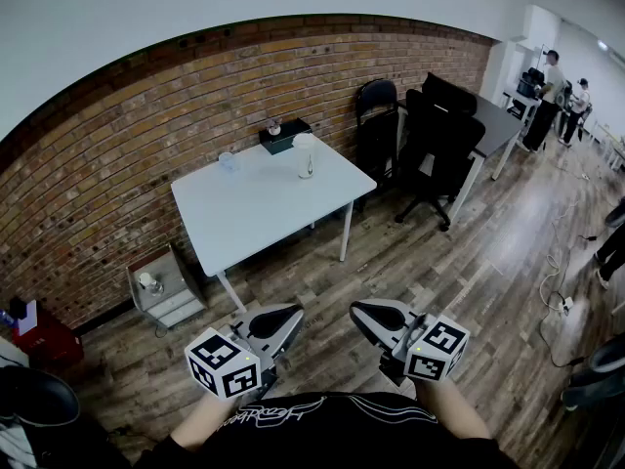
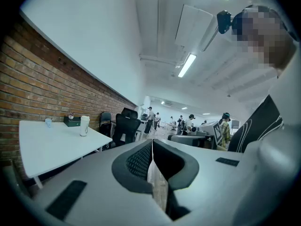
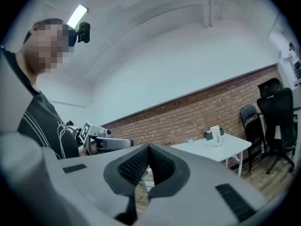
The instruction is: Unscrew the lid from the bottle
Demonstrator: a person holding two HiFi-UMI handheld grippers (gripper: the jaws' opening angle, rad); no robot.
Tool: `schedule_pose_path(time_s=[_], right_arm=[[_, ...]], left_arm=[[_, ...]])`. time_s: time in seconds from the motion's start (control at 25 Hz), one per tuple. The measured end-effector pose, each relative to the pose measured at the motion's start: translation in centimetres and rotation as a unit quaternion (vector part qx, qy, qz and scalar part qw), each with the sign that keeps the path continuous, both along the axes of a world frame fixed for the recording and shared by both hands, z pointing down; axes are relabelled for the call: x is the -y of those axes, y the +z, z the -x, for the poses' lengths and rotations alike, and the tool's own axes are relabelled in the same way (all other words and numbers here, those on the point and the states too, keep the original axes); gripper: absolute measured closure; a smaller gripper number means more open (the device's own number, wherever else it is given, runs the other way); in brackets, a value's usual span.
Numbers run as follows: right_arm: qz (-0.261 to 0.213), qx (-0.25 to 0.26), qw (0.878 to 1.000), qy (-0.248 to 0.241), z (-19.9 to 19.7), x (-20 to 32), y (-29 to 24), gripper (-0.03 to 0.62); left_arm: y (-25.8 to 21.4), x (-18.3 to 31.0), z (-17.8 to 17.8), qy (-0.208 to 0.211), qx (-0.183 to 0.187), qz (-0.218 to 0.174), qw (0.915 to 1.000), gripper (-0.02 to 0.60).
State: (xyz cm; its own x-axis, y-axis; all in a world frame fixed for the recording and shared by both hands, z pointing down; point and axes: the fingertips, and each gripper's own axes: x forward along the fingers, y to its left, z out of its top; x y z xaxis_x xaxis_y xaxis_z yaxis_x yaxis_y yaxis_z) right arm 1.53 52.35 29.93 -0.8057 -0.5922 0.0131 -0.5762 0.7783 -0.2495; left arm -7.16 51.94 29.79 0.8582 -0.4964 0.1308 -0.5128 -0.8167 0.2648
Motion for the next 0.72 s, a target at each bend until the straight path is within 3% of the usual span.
schedule_pose_path(time_s=[0.4,0.56,0.72], right_arm=[[-0.008,-0.008,1.0,0.011,-3.2,-0.6,0.3,0.599],[-0.012,-0.001,0.999,0.041,-5.6,-0.9,1.0,0.599],[-0.001,0.014,0.998,0.067,-7.5,-0.8,1.4,0.605]], left_arm=[[0.5,-0.2,-2.4,-0.007,0.003,0.0,1.0,0.549],[1.4,-0.7,-3.3,-0.014,-0.004,0.0,0.9999,0.549],[2.4,-1.0,-4.1,-0.016,0.015,-0.001,0.9998,0.549]])
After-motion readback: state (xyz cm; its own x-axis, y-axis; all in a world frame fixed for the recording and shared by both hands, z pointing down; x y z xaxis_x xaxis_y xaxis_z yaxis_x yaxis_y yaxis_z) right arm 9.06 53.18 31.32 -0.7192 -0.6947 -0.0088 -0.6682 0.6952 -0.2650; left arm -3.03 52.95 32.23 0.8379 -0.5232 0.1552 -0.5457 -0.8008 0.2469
